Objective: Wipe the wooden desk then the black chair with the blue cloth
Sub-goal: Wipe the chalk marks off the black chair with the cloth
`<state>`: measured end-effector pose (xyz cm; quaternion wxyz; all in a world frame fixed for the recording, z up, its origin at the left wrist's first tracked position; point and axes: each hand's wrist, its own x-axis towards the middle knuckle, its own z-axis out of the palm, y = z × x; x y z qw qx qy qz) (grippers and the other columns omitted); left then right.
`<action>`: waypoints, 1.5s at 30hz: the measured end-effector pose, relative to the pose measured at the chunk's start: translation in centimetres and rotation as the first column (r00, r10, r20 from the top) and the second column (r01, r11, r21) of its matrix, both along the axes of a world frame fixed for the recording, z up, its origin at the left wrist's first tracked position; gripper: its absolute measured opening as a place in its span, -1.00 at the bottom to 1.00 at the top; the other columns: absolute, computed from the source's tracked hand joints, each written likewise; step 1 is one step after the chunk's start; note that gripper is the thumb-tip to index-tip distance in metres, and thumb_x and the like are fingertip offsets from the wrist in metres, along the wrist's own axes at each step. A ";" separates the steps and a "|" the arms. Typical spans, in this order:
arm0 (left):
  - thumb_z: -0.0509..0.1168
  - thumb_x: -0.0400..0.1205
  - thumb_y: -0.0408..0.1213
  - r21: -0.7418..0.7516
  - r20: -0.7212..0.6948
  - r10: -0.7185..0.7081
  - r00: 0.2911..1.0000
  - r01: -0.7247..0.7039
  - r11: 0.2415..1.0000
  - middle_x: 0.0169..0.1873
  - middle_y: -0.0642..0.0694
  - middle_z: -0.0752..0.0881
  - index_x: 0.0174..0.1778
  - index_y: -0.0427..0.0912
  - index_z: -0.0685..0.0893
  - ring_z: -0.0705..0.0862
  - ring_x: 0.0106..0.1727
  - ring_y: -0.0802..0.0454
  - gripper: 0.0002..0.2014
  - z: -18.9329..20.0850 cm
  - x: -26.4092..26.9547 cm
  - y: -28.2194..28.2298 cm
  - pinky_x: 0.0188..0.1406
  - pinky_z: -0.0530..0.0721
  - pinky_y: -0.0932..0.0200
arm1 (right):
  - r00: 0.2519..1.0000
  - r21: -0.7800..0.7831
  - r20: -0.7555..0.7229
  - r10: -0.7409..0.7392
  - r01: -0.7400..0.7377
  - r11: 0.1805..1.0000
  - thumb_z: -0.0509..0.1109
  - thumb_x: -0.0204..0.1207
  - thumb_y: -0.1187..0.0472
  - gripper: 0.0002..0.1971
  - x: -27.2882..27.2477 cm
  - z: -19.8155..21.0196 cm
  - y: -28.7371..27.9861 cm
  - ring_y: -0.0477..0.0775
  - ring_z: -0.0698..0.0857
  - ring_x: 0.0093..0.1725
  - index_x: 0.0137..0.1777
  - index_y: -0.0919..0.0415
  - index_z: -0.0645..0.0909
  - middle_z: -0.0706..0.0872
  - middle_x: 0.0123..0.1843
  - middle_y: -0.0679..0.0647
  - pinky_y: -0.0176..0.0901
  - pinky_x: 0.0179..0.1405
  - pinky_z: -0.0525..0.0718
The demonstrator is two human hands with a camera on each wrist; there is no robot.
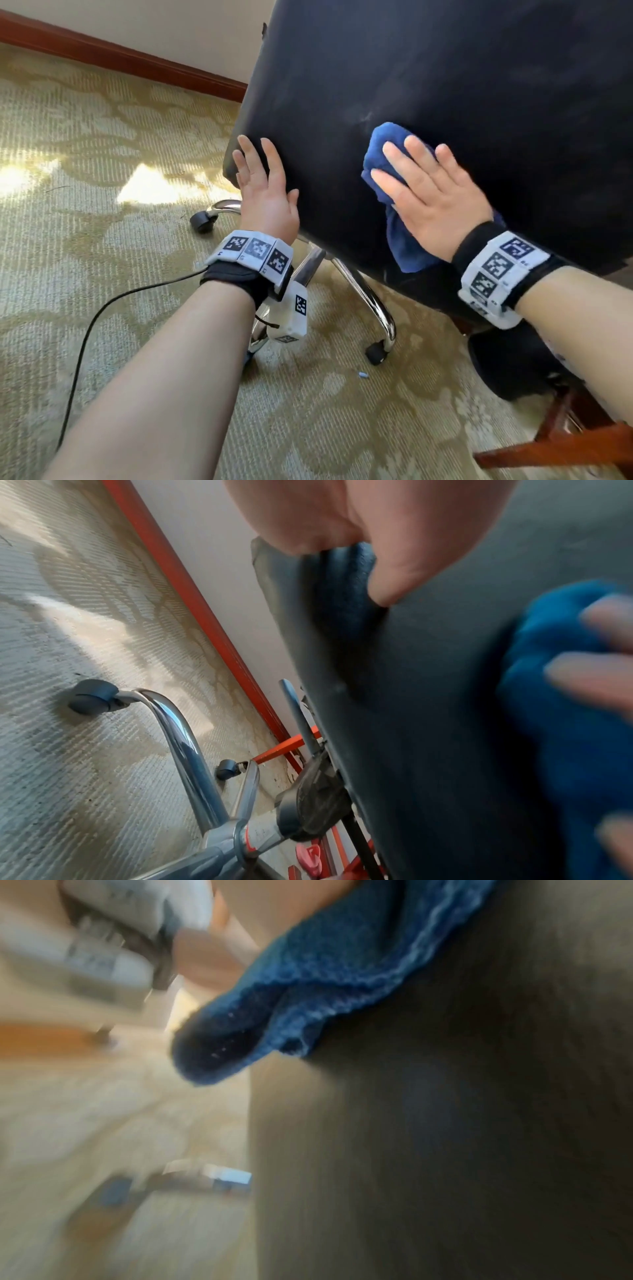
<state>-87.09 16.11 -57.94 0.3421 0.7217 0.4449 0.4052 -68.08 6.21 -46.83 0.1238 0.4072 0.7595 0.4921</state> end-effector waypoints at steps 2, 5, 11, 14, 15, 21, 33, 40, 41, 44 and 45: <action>0.15 0.68 -0.38 0.055 0.022 -0.022 1.000 0.021 0.998 0.60 -0.32 -0.34 0.65 -0.26 -0.19 -0.31 0.61 -0.34 -0.26 0.2 0.3 -0.3 0.62 -0.17 -0.12 | 0.999 -0.129 0.049 0.009 -0.002 0.992 0.07 0.48 0.34 -0.46 0.2 -2.8 -0.6 0.11 -0.29 0.65 0.51 0.24 0.24 0.29 0.54 0.19 0.03 0.61 -0.24; 0.21 0.66 -0.33 0.144 -0.031 -0.092 0.995 0.095 0.985 0.60 -0.35 -0.30 0.66 -0.20 -0.11 -0.29 0.60 -0.41 -0.26 0.0 1.0 -0.9 0.58 -0.19 -0.12 | 0.983 -0.350 0.182 -0.027 0.091 0.932 -0.01 0.50 0.30 -0.43 1.2 -5.5 -2.3 0.13 -0.17 0.65 0.55 0.25 0.15 0.22 0.57 0.12 -0.01 0.63 -0.26; 0.18 0.69 -0.29 0.140 -0.058 -0.073 0.996 0.080 0.987 0.61 -0.29 -0.33 0.66 -0.14 -0.14 -0.32 0.61 -0.34 -0.27 -0.2 1.3 -0.9 0.59 -0.15 -0.10 | 0.931 -0.468 0.351 0.104 0.078 0.880 0.01 0.49 0.28 -0.45 3.9 -0.2 -3.0 0.05 -0.23 0.66 0.52 0.19 0.23 -0.01 0.68 0.11 -0.02 0.61 -0.21; 0.16 0.70 -0.33 0.122 -0.052 -0.069 0.996 0.075 0.990 0.61 -0.27 -0.36 0.66 -0.13 -0.17 -0.34 0.61 -0.31 -0.27 0.2 1.3 -1.0 0.58 -0.20 -0.04 | 0.960 -0.263 0.279 0.012 0.064 0.963 0.04 0.57 0.34 -0.51 3.3 3.6 -2.0 0.10 -0.19 0.66 0.52 0.21 0.27 0.14 0.62 0.21 0.02 0.61 -0.19; 0.15 0.69 -0.36 0.107 -0.039 -0.069 0.997 0.072 0.992 0.61 -0.26 -0.36 0.66 -0.13 -0.18 -0.35 0.61 -0.30 -0.27 0.3 1.4 -1.2 0.57 -0.20 0.01 | 0.969 -0.218 0.247 -0.014 0.069 0.974 0.08 0.58 0.35 -0.52 2.8 4.0 -1.9 0.15 -0.13 0.67 0.52 0.22 0.28 0.21 0.58 0.22 0.04 0.61 -0.16; 0.13 0.67 -0.46 0.043 0.016 -0.066 0.998 0.065 0.997 0.62 -0.19 -0.35 0.66 -0.07 -0.18 -0.31 0.63 -0.24 -0.24 0.4 1.3 -1.2 0.56 -0.02 0.11 | 0.991 -0.195 0.121 -0.059 0.082 0.977 0.07 0.51 0.32 -0.51 0.8 -2.2 -2.5 0.29 0.42 0.47 0.46 0.22 0.32 0.50 0.47 0.21 0.07 0.59 -0.14; 0.10 0.66 -0.52 0.007 0.024 -0.083 0.996 0.083 0.997 0.61 -0.15 -0.39 0.66 -0.05 -0.19 -0.36 0.62 -0.21 -0.23 0.4 1.8 -1.7 0.56 0.00 0.14 | 0.929 -0.539 0.367 0.045 0.173 0.825 0.02 0.44 0.24 -0.50 2.0 -2.8 -4.3 0.10 0.39 0.46 0.26 0.16 0.67 0.61 0.39 0.12 -0.04 0.59 -0.16; 0.09 0.65 -0.53 0.004 0.038 -0.083 0.996 0.083 0.997 0.62 -0.12 -0.36 0.66 -0.06 -0.18 -0.33 0.63 -0.19 -0.24 0.5 1.5 -1.3 0.54 0.03 0.17 | 0.983 -0.151 0.178 0.037 -0.010 0.988 0.04 0.64 0.36 -0.64 0.1 3.4 0.8 0.25 0.42 0.48 0.38 0.23 0.45 0.53 0.45 0.25 0.07 0.58 0.00; 0.09 0.67 -0.51 0.005 0.033 -0.080 0.996 0.080 0.997 0.63 -0.11 -0.35 0.66 -0.05 -0.18 -0.32 0.63 -0.18 -0.25 0.5 1.5 -1.3 0.54 0.05 0.17 | 0.988 -0.083 0.153 0.021 -0.008 0.997 0.08 0.64 0.35 -0.65 -0.4 3.9 1.2 0.27 0.42 0.49 0.39 0.22 0.43 0.51 0.46 0.26 0.09 0.57 0.04; 0.10 0.68 -0.46 0.001 0.003 -0.091 0.996 0.091 0.996 0.63 -0.11 -0.34 0.66 -0.08 -0.17 -0.31 0.64 -0.19 -0.27 0.2 1.7 -1.7 0.57 0.04 0.11 | 0.993 0.057 0.114 0.019 -0.025 0.998 0.10 0.65 0.31 -0.65 -1.8 4.8 2.1 0.29 0.48 0.45 0.42 0.24 0.44 0.50 0.46 0.28 0.13 0.51 0.14; 0.10 0.69 -0.45 -0.004 -0.003 -0.099 0.995 0.099 0.995 0.63 -0.11 -0.34 0.66 -0.09 -0.17 -0.31 0.64 -0.19 -0.28 0.1 1.8 -1.7 0.57 0.03 0.10 | 0.995 0.081 0.102 0.006 -0.014 0.997 0.15 0.63 0.31 -0.64 -2.3 5.0 2.3 0.29 0.49 0.45 0.42 0.24 0.45 0.50 0.46 0.29 0.13 0.51 0.16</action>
